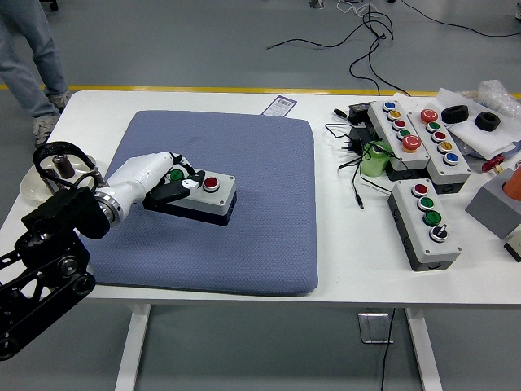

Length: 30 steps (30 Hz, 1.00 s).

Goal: Pick up the button,place it on the desk,press the button,press the button

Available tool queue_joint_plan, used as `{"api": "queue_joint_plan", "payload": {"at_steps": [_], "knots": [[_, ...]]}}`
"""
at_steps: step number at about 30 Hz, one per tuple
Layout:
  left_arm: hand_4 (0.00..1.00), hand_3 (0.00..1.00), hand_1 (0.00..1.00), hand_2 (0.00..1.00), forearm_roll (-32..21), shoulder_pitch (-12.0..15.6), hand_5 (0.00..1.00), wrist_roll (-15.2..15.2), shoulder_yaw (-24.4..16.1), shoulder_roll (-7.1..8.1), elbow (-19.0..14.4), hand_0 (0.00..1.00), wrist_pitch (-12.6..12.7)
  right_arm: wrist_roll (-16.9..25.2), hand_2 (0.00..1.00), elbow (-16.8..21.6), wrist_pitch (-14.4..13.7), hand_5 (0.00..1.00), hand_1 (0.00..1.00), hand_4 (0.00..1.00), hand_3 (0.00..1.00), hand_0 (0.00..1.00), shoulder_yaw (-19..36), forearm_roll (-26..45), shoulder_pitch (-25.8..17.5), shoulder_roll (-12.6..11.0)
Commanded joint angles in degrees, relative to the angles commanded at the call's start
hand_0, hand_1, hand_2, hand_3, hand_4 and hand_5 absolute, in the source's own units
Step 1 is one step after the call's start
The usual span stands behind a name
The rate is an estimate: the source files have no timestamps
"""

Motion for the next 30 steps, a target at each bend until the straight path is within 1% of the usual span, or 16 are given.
{"api": "queue_joint_plan", "payload": {"at_steps": [10, 13, 20, 25, 28, 30], "knots": [[0.583, 0.710, 0.002, 0.002, 0.7, -1.5, 0.998, -0.2, 0.7, -1.31, 3.6, 0.002, 0.0, 0.0, 0.697, 0.0, 0.0, 0.144, 0.650, 0.312, 0.617, 0.527, -0.2, 0.1, 0.1, 0.0], [0.583, 0.710, 0.002, 0.002, 0.4, -1.9, 0.998, -0.1, 1.0, -1.57, 5.1, 0.002, -0.4, 0.0, 0.697, 0.0, 0.0, 0.144, 0.650, 0.312, 0.617, 0.527, -0.3, 0.1, 0.1, 0.0], [0.583, 0.708, 0.002, 0.002, 0.6, -1.9, 0.998, 0.5, 2.0, -1.36, 6.2, 0.002, -2.2, 0.0, 0.698, 0.0, 0.0, 0.142, 0.650, 0.312, 0.617, 0.526, -0.4, 0.3, 0.2, 0.0], [0.582, 0.708, 0.002, 0.002, 0.3, -1.8, 0.998, 0.6, 2.4, -1.36, 6.7, 0.002, -2.5, 0.0, 0.698, 0.0, 0.0, 0.141, 0.650, 0.312, 0.616, 0.526, -0.4, 0.2, 0.2, 0.0], [0.581, 0.707, 0.002, 0.002, 0.4, -1.7, 0.998, 0.4, 2.1, -1.27, 6.2, 0.002, -1.7, 0.0, 0.698, 0.0, 0.0, 0.141, 0.650, 0.313, 0.617, 0.526, -0.4, 0.3, 0.2, 0.0], [0.581, 0.707, 0.002, 0.002, 0.7, -1.7, 0.998, 0.0, 1.5, -1.26, 5.2, 0.002, -0.1, 0.0, 0.698, 0.0, 0.0, 0.141, 0.650, 0.313, 0.617, 0.526, -0.4, 0.3, 0.1, 0.0]]}}
